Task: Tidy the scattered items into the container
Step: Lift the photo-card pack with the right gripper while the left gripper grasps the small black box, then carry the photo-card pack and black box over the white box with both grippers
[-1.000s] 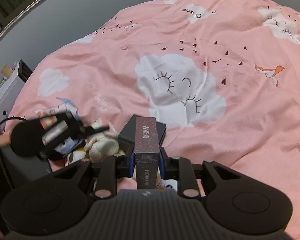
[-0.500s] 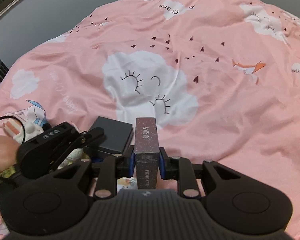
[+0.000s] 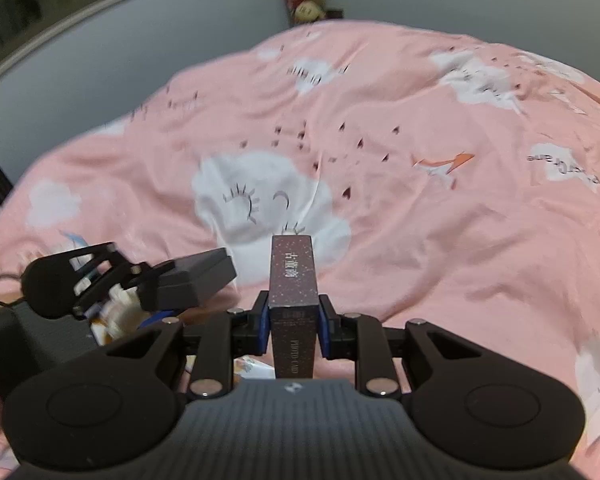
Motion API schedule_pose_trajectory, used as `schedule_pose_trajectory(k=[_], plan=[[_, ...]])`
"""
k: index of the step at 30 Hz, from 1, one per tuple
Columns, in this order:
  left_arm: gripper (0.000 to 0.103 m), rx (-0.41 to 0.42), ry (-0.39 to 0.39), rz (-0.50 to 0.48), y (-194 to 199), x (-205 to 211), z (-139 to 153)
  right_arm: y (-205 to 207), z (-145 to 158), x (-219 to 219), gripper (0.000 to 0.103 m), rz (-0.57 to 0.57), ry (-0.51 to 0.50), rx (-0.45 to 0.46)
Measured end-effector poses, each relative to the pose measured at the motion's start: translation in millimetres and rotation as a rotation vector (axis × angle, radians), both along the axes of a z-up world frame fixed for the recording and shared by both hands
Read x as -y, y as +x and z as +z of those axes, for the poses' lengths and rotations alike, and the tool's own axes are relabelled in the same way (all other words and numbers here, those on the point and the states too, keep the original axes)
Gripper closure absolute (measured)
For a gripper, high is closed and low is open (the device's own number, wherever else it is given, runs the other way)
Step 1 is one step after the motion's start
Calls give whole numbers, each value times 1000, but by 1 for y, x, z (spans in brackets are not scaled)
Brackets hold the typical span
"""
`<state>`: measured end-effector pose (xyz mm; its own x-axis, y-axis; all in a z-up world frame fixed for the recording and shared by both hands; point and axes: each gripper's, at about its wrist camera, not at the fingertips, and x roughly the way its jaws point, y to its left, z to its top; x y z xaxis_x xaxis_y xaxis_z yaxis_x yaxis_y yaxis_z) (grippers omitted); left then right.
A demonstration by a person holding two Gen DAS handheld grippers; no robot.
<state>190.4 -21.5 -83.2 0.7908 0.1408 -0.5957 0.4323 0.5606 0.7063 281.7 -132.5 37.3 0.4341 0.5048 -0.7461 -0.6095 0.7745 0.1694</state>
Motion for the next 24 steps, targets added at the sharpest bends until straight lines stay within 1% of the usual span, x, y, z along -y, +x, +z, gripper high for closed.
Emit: schedule_pose_trajectory(k=[1,4,5,10,13,15,16,18,20,24], plan=[[65,-3,-57,29,-3,-1,12,-4,3,6,78,-11,14,6],[65,-63,-274,118,-13,-8,51,-20,10,22,78,-44,53,15],[65,-79,-335,143,-16,-11,62,-27,12,28,78,-55,68,17],[65,-153,-628,201,-43,-23,109,-67,21,58,78,-106,125,49],[65,-216,-772,219,-54,-26,126,-94,21,77,78,-160,154,71],[65,-262,-858,232,-63,-25,129,-109,18,89,78,-198,178,66],[65,-294,-913,237,-67,-24,131,-116,15,95,78,-215,186,62],[65,-347,-993,241,-67,-23,128,-131,10,106,78,-253,188,60],[65,-397,-1047,246,-63,-20,123,-143,2,114,78,-290,172,60],[65,-492,-1080,270,-60,-3,102,-162,-19,128,78,-345,159,16]])
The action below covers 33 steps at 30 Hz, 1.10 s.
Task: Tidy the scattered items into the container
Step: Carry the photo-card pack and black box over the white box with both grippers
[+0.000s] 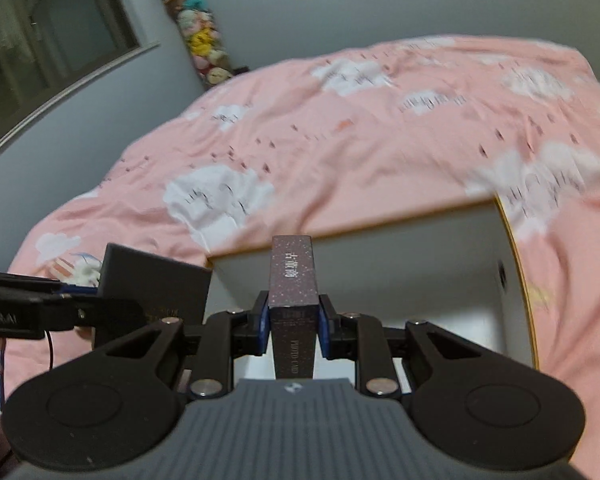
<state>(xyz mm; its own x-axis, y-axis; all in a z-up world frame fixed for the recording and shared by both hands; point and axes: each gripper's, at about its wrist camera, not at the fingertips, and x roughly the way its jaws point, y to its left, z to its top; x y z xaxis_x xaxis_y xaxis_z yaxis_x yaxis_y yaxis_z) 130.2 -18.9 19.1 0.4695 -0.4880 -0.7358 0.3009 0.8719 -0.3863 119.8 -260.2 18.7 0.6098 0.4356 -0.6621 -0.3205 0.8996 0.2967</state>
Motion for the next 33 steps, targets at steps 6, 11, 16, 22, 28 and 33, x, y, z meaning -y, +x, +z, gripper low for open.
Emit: schedule_pose_trajectory(k=[6,11,16,22,28,33], plan=[[65,-159,68,-29,-1,26,-38,-10,-36,7,78,-51,18,-102],[65,-217,123,-47,0,41,-61,-11,-52,-1,78,-28,17,-137],[65,-249,210,-44,-4,53,-75,-8,-65,-5,78,-30,8,-179],[65,-264,245,-4,-4,57,-85,-9,-73,-7,78,-26,3,-206],[64,-277,237,3,-2,55,-84,-7,-77,-11,78,-19,10,-216],[63,-288,231,-11,-3,54,-85,-7,-79,-13,78,-13,14,-221]])
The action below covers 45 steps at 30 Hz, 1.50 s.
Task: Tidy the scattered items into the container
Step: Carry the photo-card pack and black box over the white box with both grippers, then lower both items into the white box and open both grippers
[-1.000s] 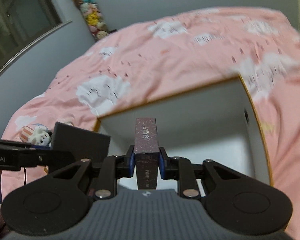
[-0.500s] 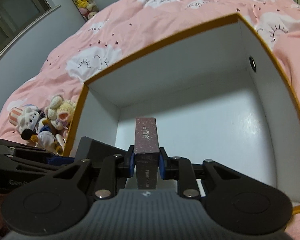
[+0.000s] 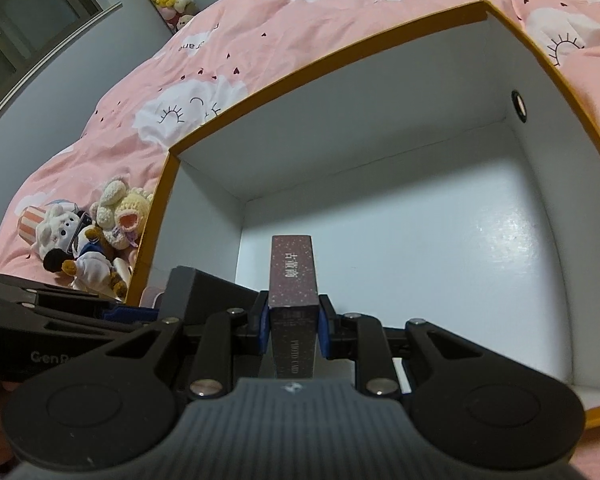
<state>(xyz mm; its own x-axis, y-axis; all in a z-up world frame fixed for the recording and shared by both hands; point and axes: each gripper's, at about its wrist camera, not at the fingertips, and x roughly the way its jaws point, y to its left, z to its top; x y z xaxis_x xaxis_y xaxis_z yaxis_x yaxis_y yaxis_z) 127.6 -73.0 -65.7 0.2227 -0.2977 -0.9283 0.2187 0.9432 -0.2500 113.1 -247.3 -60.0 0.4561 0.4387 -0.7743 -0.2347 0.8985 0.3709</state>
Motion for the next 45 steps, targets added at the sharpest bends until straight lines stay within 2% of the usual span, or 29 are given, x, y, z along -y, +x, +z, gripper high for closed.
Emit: schedule_pose_trajectory(k=[4,10,14,19,27,31,36,42,45], plan=[[54,-8,-6,-16,-1,0,0,-1,-1,-3,78,7,-20,7],[53,-6,-11,-18,-5,-2,1,-1,-3,-5,78,19,-36,4],[53,46,-29,-37,-15,-9,17,-3,-2,-8,78,22,-53,15],[53,105,-3,-26,-25,-22,32,-6,1,-18,77,44,-94,20],[53,135,-12,52,-31,-51,39,-6,4,-18,69,56,-31,-62],[53,144,-28,74,-31,-59,39,-9,6,-24,65,102,-32,-88],[53,142,-51,82,-31,-63,37,-11,15,-27,65,158,9,-121],[53,149,-67,97,-31,-67,35,-6,35,-22,65,138,-35,-44],[53,157,-77,128,-29,-75,34,9,36,-15,69,90,-49,-35]])
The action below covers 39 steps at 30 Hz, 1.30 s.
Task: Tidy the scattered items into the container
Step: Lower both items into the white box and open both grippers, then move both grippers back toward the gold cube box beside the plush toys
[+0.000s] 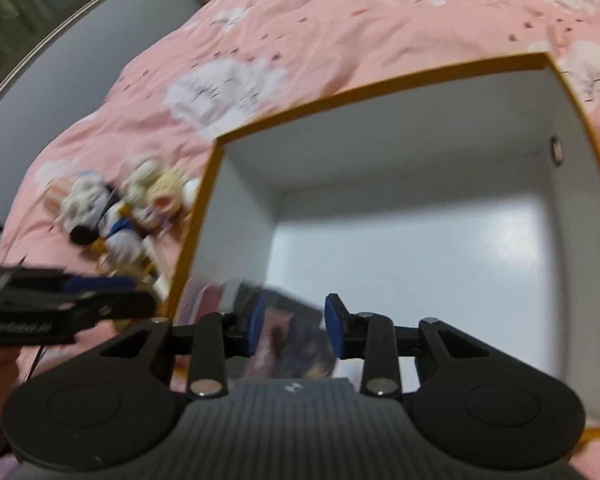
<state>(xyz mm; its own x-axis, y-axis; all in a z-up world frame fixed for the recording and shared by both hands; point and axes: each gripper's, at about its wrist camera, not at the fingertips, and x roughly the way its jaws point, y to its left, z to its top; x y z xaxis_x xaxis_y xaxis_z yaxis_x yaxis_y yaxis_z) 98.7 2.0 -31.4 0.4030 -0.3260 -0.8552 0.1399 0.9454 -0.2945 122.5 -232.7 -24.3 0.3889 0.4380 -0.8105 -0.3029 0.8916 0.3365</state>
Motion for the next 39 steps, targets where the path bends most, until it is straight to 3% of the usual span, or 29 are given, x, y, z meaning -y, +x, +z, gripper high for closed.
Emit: schedule_pose_trajectory(k=[10,17,22,26,33,39], plan=[[53,-13,6,95,7,-14,-6,50,-32,-31,74,15,36,-92],[53,-32,14,113,11,-19,-14,54,-53,-55,76,51,48,-152],[53,-48,3,131,12,-25,-20,52,-61,-53,88,57,101,-199],[53,-52,-1,126,13,-24,-21,53,-64,-52,89,56,125,-214],[53,-40,30,127,8,-26,-18,44,-48,-56,83,68,58,-96],[53,-14,73,122,-1,-28,-9,25,-22,-55,63,104,52,50]])
